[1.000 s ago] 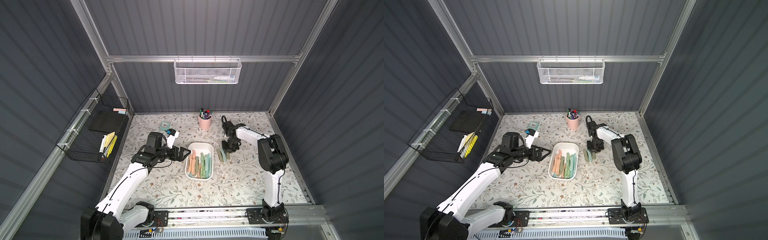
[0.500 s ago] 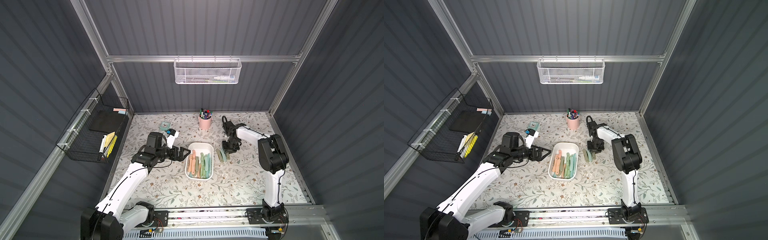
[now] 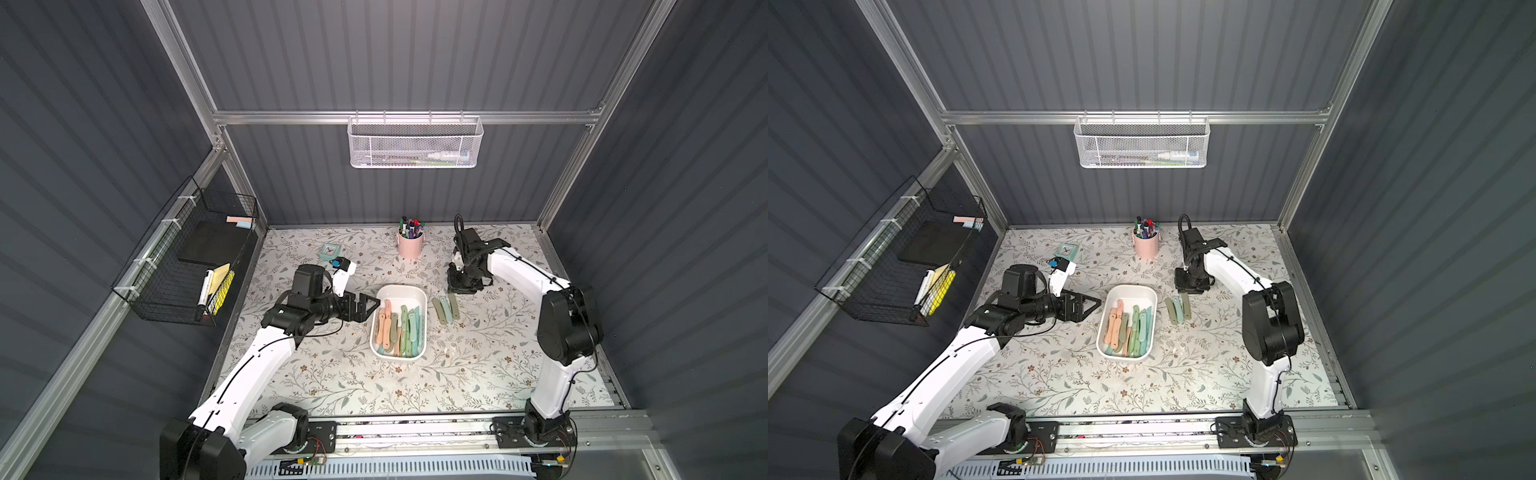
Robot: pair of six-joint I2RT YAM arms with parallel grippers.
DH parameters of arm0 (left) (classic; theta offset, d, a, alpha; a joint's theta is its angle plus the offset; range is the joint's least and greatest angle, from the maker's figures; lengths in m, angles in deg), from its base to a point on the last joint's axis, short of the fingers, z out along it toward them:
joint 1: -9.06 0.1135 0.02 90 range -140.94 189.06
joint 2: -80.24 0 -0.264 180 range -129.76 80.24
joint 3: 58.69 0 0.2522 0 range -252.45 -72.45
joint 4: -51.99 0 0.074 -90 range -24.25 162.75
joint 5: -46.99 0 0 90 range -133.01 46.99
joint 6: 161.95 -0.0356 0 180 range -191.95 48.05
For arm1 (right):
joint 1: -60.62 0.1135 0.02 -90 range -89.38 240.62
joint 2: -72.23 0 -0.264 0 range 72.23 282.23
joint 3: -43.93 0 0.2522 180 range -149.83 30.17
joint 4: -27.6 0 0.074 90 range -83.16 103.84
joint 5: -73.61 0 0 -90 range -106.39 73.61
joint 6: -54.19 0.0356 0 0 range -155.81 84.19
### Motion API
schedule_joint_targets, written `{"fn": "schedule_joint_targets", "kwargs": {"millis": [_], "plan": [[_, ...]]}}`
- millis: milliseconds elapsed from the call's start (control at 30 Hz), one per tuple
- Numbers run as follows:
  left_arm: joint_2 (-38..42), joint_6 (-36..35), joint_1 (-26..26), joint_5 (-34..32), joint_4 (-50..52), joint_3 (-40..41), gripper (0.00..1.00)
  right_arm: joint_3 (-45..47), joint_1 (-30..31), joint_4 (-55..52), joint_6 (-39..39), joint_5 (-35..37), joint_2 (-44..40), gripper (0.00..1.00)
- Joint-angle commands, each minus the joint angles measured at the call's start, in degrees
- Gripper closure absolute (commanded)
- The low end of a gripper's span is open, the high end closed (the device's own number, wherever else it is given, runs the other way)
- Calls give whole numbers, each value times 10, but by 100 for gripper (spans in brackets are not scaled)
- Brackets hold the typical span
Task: Take the fruit knife out of the storage box
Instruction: Move the storage box to the center of the board.
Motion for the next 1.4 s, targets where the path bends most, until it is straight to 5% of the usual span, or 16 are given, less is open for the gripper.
{"fn": "schedule_joint_targets", "kwargs": {"millis": [0,367,533,967,1233,1367], "plan": [[14,-10,3,-25,13,-10,1,13,34,22,8,-26,-35,60],[17,-6,3,-104,37,-17,1,-101,130,-15,-13,-40,68,67],[19,-6,3,-111,36,-16,1,-188,148,-79,-24,26,148,78],[18,-6,3,-113,37,-16,0,-277,148,-132,-60,169,228,74],[15,-6,3,-114,39,-16,1,-325,148,-117,-88,150,263,70],[14,-6,3,-113,38,-17,1,-360,151,-119,-92,86,278,70]]}}
